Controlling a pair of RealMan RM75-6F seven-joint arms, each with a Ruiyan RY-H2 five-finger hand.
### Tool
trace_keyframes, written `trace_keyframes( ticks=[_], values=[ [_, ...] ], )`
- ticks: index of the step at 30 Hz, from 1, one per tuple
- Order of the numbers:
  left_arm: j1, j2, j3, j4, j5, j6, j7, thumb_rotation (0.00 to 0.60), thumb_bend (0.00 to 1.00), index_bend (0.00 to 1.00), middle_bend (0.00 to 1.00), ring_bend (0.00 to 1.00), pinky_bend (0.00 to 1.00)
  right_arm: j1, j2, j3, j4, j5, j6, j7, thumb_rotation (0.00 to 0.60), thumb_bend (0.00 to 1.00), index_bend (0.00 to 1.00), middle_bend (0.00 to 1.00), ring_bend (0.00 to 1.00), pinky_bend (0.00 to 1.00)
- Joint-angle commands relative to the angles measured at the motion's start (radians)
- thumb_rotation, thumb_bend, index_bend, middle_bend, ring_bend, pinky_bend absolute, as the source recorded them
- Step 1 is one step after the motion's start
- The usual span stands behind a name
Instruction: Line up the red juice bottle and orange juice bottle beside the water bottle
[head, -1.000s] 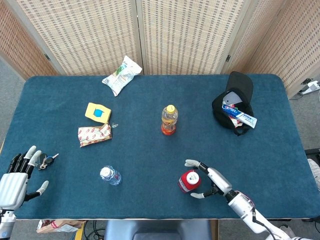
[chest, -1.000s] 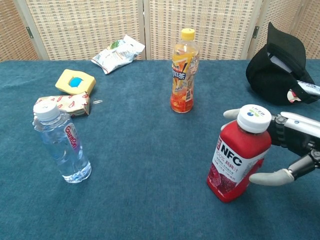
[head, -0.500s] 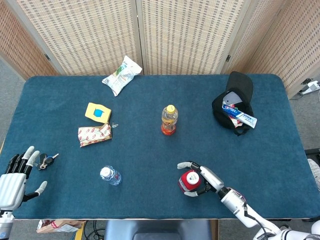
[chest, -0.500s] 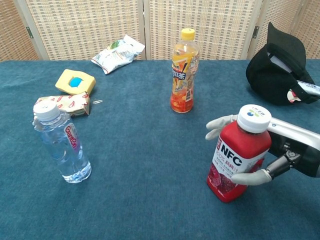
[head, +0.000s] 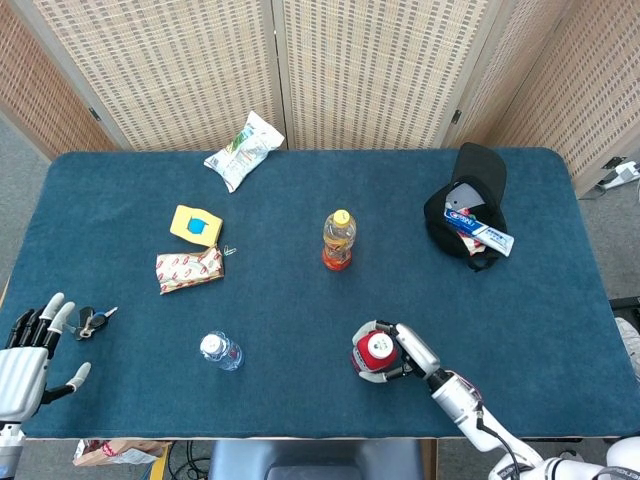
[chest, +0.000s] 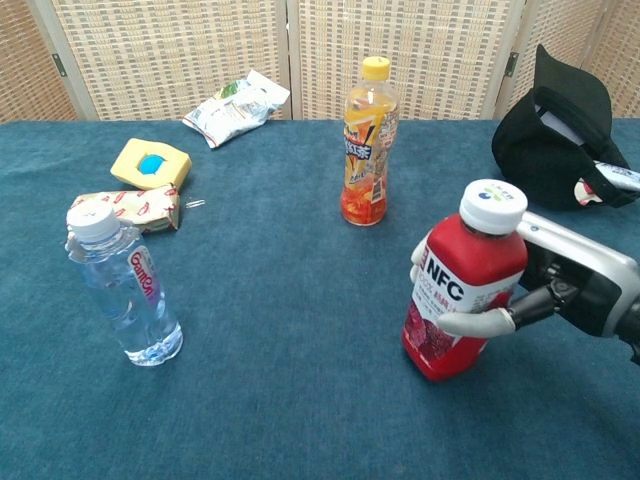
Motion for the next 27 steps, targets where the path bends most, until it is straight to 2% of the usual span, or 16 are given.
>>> trace_keyframes(
  ticks=[1,16,27],
  values=[
    [0.000,-0.002,0.000,-0.001,0.000,-0.002,-0.001,0.600,0.24,0.00,0.00,0.00,0.02,0.022,-0.006,0.019,-0.019,0.003,-0.007,-0.007,0.600,0.37,0.56,0.47,0.32,0.32],
    [0.005,-0.004,0.001,0.001,0.000,0.006,0.003,0.600,0.24,0.00,0.00,0.00,0.02,0.168,-0.111,0.120,-0.057,0.084,-0.166,-0.060,0.600,0.36,0.56,0.47,0.32,0.32],
    [0.007,-0.012,0.001,0.024,-0.003,0.003,-0.016,0.600,0.24,0.00,0.00,0.00,0.02,0.263,-0.237,0.167,0.036,0.128,-0.254,-0.112,0.600,0.27,0.56,0.43,0.32,0.32]
  ],
)
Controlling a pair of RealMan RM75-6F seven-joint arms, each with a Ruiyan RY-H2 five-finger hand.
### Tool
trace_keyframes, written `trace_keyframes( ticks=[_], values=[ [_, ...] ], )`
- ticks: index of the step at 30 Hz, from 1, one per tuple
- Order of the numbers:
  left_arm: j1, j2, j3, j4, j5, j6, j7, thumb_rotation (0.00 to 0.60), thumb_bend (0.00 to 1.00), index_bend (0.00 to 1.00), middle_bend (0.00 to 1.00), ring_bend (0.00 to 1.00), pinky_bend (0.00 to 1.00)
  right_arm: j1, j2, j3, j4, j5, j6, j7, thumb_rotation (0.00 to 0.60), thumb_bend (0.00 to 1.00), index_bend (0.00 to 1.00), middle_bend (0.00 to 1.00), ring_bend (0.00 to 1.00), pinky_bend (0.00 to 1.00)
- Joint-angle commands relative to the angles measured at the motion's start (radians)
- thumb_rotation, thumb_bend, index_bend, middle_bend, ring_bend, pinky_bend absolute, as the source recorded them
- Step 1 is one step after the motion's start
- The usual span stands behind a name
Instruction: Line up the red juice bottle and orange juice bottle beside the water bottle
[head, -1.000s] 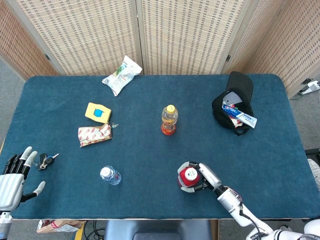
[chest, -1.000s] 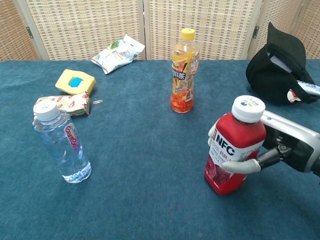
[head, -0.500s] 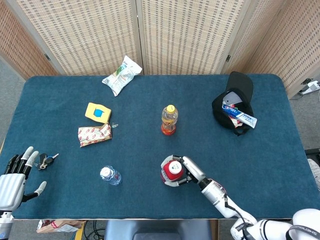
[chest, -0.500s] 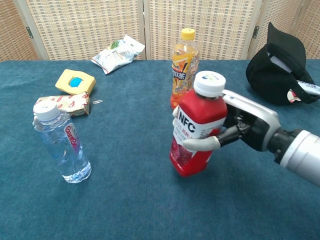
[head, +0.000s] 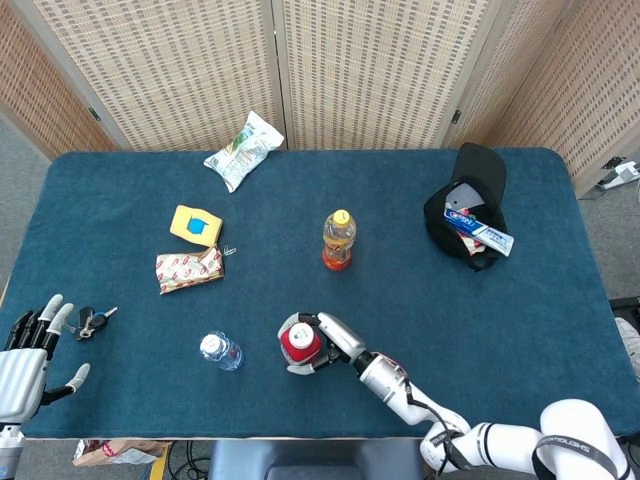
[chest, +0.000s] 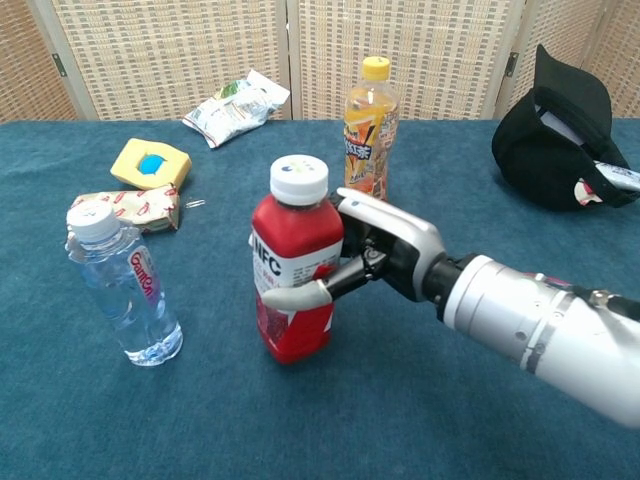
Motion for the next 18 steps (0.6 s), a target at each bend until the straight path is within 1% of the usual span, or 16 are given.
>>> trace_keyframes(
  ticks=[1,9,11,12,14,15,17,18],
  values=[
    [0.000,-0.001,0.000,0.006,-0.001,-0.002,-0.004,0.600,0.24,0.00,0.00,0.00,0.02,0.028,-0.044,0.014,0.040,0.013,-0.021,-0.016,0.600,0.27,0.56,0.43,0.32,0.32],
    [0.003,-0.002,0.000,0.026,-0.006,-0.003,-0.027,0.600,0.24,0.00,0.00,0.00,0.02,0.068,-0.108,0.022,0.101,0.025,-0.047,-0.019,0.600,0.26,0.56,0.40,0.31,0.32],
    [0.004,0.000,0.000,0.029,-0.007,-0.002,-0.032,0.600,0.24,0.00,0.00,0.00,0.02,0.076,-0.114,0.020,0.109,0.023,-0.052,-0.016,0.600,0.26,0.54,0.37,0.29,0.32],
    [0.004,0.000,0.000,0.030,-0.008,-0.002,-0.034,0.600,0.24,0.00,0.00,0.00,0.02,0.079,-0.116,0.018,0.114,0.019,-0.052,-0.016,0.600,0.26,0.51,0.36,0.28,0.32],
    [0.004,0.001,0.000,0.033,-0.007,-0.002,-0.038,0.600,0.24,0.00,0.00,0.00,0.02,0.086,-0.117,0.011,0.122,0.010,-0.051,-0.010,0.600,0.26,0.41,0.32,0.24,0.30],
    [0.004,0.001,0.000,0.034,-0.007,-0.003,-0.039,0.600,0.24,0.00,0.00,0.00,0.02,0.088,-0.116,0.009,0.124,0.007,-0.051,-0.009,0.600,0.25,0.38,0.30,0.22,0.29],
    [0.004,0.002,0.000,0.035,-0.005,-0.003,-0.041,0.600,0.24,0.00,0.00,0.00,0.02,0.094,-0.110,0.002,0.122,0.000,-0.052,0.001,0.600,0.25,0.28,0.25,0.19,0.25],
    [0.004,0.002,0.001,0.035,-0.004,-0.002,-0.041,0.600,0.24,0.00,0.00,0.00,0.02,0.095,-0.106,0.000,0.121,-0.002,-0.050,0.002,0.600,0.25,0.24,0.23,0.17,0.23]
  ],
)
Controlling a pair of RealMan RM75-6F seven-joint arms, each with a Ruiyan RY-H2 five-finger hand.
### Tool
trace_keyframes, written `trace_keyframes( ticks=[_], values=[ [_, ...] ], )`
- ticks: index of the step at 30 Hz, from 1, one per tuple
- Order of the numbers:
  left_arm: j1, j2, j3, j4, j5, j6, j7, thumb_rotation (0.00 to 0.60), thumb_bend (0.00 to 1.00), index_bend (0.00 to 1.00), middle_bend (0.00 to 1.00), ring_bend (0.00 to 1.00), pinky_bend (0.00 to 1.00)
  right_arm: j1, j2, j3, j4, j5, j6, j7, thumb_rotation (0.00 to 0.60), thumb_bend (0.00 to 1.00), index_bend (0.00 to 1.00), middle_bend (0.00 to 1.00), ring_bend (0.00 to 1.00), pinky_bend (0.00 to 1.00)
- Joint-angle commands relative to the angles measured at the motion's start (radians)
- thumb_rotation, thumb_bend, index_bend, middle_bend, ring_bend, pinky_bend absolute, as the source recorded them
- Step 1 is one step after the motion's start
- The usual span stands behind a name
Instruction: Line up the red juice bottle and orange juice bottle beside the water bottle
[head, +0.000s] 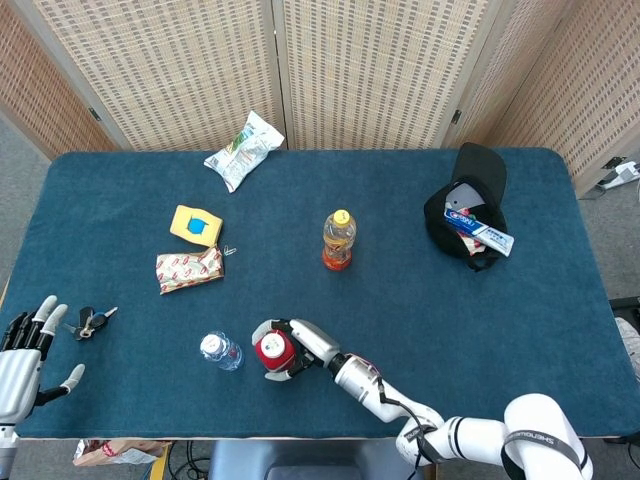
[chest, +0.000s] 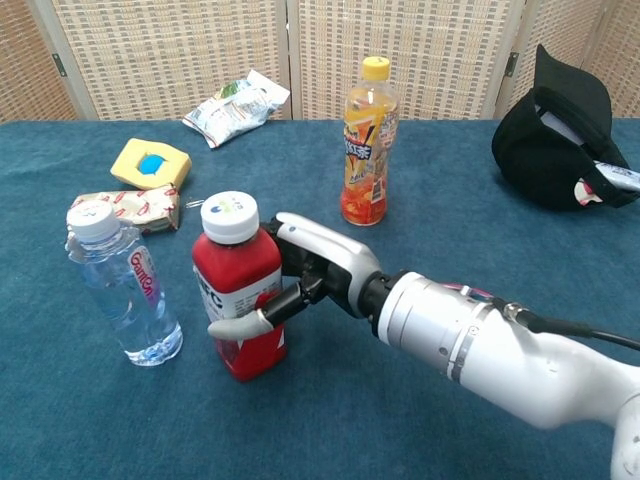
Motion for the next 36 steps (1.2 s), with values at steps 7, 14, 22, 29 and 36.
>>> trace_keyframes(
  ticks=[7,14,22,29,36],
  values=[
    [0.000,0.003,0.000,-0.004,0.007,0.005,-0.001,0.600,0.24,0.00,0.00,0.00,0.02,0.000,0.026,-0.017,-0.010,-0.016,0.033,-0.006,0.600,0.25,0.05,0.11,0.08,0.15],
    [-0.006,0.003,-0.004,-0.012,0.009,0.001,0.007,0.600,0.24,0.00,0.00,0.00,0.02,-0.025,0.108,-0.035,-0.074,-0.037,0.092,-0.050,0.600,0.25,0.02,0.09,0.06,0.14],
    [-0.014,-0.005,-0.004,-0.019,0.012,-0.009,0.022,0.600,0.24,0.00,0.00,0.00,0.02,-0.068,0.272,-0.067,-0.216,-0.046,0.138,-0.108,0.600,0.25,0.01,0.09,0.06,0.14],
    [-0.020,-0.004,-0.007,-0.034,0.017,-0.011,0.037,0.600,0.24,0.00,0.00,0.00,0.02,-0.088,0.367,-0.080,-0.309,-0.073,0.184,-0.107,0.600,0.22,0.01,0.09,0.06,0.14],
    [-0.016,0.000,-0.007,-0.040,0.011,-0.006,0.043,0.600,0.24,0.00,0.00,0.00,0.02,-0.135,0.458,-0.088,-0.387,-0.112,0.291,-0.156,0.600,0.18,0.01,0.10,0.06,0.14]
  ],
)
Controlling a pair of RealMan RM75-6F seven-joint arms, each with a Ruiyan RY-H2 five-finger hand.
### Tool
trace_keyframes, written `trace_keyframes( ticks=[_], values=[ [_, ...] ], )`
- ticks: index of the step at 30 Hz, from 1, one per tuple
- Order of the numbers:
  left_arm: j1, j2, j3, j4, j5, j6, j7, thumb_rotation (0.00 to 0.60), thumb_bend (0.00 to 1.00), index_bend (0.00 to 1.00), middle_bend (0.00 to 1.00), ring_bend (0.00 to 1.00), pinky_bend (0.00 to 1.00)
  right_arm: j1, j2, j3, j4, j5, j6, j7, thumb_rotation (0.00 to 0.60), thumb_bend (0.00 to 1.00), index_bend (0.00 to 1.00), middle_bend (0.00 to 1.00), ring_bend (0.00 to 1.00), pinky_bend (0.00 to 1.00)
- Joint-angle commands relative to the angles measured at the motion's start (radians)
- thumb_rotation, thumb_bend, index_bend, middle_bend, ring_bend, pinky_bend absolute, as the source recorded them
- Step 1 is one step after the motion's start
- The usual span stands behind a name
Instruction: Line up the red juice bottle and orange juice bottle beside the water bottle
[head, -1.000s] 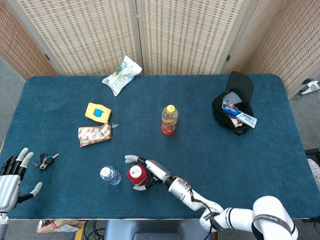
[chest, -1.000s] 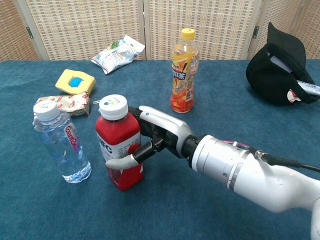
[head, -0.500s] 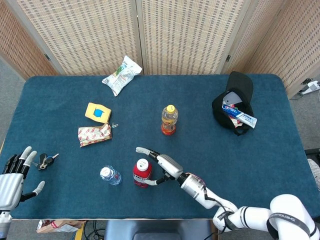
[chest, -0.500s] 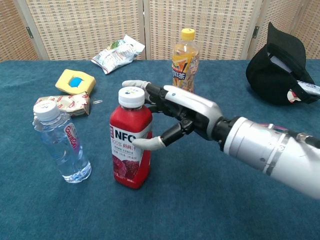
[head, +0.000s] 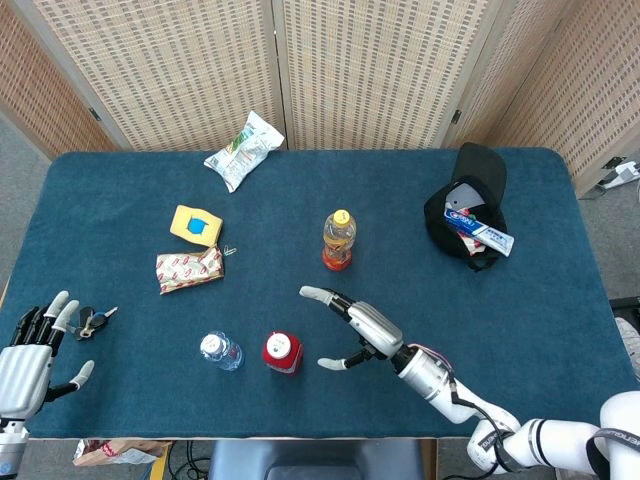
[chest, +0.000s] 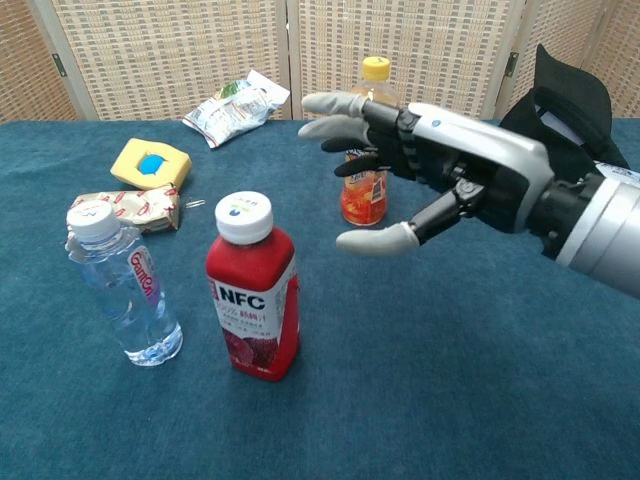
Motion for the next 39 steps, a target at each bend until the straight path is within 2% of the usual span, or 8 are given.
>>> trace_keyframes(
  ticks=[1,8,15,24,39],
  values=[
    [0.001,-0.001,0.000,0.001,-0.002,0.001,-0.001,0.600,0.24,0.00,0.00,0.00,0.02,-0.034,0.053,0.001,-0.045,-0.010,0.056,-0.038,0.600,0.17,0.01,0.10,0.06,0.14],
    [0.000,-0.008,0.003,0.007,0.001,-0.003,-0.006,0.600,0.24,0.00,0.00,0.00,0.02,-0.095,0.120,0.042,-0.096,0.063,0.125,-0.146,0.600,0.10,0.01,0.10,0.05,0.14],
    [0.001,-0.009,0.005,0.010,0.004,-0.001,-0.008,0.600,0.24,0.00,0.00,0.00,0.02,-0.120,0.125,0.099,-0.086,0.201,0.097,-0.174,0.600,0.02,0.01,0.07,0.03,0.14],
    [0.004,-0.003,0.008,0.000,0.010,0.006,-0.005,0.600,0.24,0.00,0.00,0.00,0.02,-0.070,0.031,0.181,0.043,0.358,-0.051,-0.130,0.600,0.00,0.00,0.00,0.00,0.08],
    [0.008,0.009,0.011,-0.023,0.013,0.010,0.013,0.600,0.24,0.00,0.00,0.00,0.02,0.056,-0.184,0.304,0.321,0.462,-0.216,-0.072,0.600,0.00,0.00,0.00,0.00,0.08]
  ],
)
